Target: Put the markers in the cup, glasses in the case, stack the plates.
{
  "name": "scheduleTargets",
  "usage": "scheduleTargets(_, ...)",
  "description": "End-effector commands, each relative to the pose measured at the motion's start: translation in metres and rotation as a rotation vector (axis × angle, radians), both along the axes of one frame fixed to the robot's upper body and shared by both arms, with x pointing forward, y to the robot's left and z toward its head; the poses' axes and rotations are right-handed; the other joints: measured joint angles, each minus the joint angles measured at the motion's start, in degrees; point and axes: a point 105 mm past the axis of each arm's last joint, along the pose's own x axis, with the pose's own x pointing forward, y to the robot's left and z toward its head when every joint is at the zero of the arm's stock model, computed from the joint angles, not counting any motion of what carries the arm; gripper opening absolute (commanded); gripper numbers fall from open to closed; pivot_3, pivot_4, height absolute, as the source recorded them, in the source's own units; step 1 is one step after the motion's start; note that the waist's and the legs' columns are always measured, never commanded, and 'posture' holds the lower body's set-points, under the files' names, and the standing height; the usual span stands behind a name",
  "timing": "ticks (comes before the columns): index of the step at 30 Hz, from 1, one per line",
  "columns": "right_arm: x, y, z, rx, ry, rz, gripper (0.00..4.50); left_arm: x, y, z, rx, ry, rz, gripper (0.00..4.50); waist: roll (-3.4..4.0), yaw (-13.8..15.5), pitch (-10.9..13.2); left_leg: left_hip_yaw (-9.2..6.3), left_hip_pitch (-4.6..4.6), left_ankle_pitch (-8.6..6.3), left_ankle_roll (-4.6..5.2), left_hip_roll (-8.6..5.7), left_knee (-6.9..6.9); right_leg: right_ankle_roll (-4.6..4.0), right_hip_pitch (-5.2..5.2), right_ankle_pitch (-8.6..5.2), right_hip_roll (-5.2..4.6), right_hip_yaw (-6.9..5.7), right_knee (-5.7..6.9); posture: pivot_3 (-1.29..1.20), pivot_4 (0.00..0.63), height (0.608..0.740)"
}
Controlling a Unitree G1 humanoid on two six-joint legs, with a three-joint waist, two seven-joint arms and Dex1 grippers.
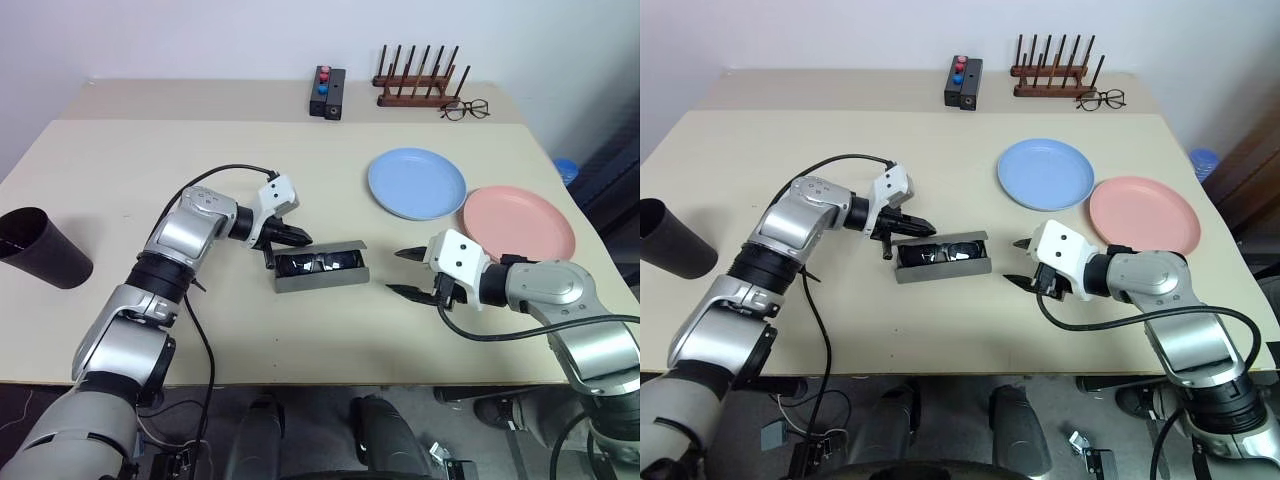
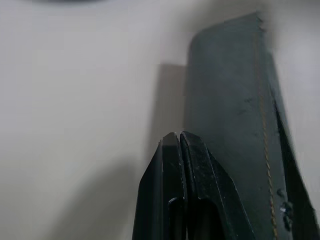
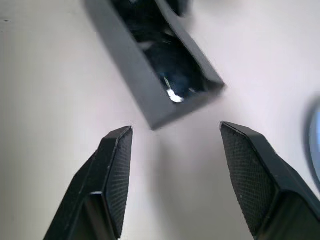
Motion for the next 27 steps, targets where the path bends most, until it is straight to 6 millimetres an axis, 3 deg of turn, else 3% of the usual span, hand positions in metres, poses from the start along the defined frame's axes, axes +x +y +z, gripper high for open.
scheduleTargets(1, 0.006, -0.009, 0.012, 0.010, -0.058, -0.031, 2.82, -0.015, -0.002, 0.008, 0.011, -0.032, -0.062, 0.02, 0.00, 0.0, 0.0, 0.00, 0.00, 0.00, 0.00, 0.00, -0.01, 0.00, 0.00, 0.00, 0.01, 0.00, 0.00, 0.00, 0.150, 0.738)
scheduleTargets(7, 0.019, -0.011, 0.020, 0.017, -0.093, -0.048, 2.82, -0.030, 0.006, -0.011, 0.089, -0.058, -0.081, 0.02, 0.02, 0.0, 0.0, 0.00, 0.03, 0.00, 0.00, 0.00, 0.00, 0.01, 0.03, 0.00, 0.01, 0.00, 0.00, 0.00, 0.150, 0.738)
scheduleTargets(12, 0.020, -0.014, 0.016, 0.007, -0.098, -0.046, 2.82, -0.017, 0.003, 0.012, -0.008, -0.133, 0.027, 0.02, 0.01, 0.4, 0.0, 0.00, 0.00, 0.00, 0.01, 0.00, 0.04, 0.01, 0.05, 0.00, 0.00, 0.00, -0.01, 0.00, 0.150, 0.738)
scheduleTargets(15, 0.021, -0.017, 0.014, 0.005, -0.102, -0.049, 2.82, -0.031, -0.003, 0.023, -0.062, -0.120, -0.022, 0.02, 0.01, 0.2, 0.0, 0.00, 0.00, 0.00, 0.01, 0.00, 0.05, 0.01, 0.04, 0.00, 0.01, 0.00, -0.01, 0.00, 0.150, 0.738)
scheduleTargets(19, 0.023, -0.017, 0.010, 0.007, -0.105, -0.049, 2.82, -0.049, -0.008, 0.018, -0.035, -0.104, -0.096, 0.02, 0.03, -0.1, 0.0, 0.00, 0.04, 0.00, 0.01, 0.00, 0.00, 0.02, 0.04, 0.00, 0.01, 0.01, 0.00, 0.00, 0.150, 0.738)
scheduleTargets(27, 0.024, -0.014, 0.005, 0.012, -0.113, -0.046, 2.82, -0.059, -0.012, 0.006, -0.003, -0.065, -0.127, 0.02, 0.03, 0.1, 0.0, 0.00, 0.04, 0.00, 0.01, 0.00, 0.06, 0.01, 0.05, 0.00, 0.01, 0.01, 0.03, 0.00, 0.150, 0.738)
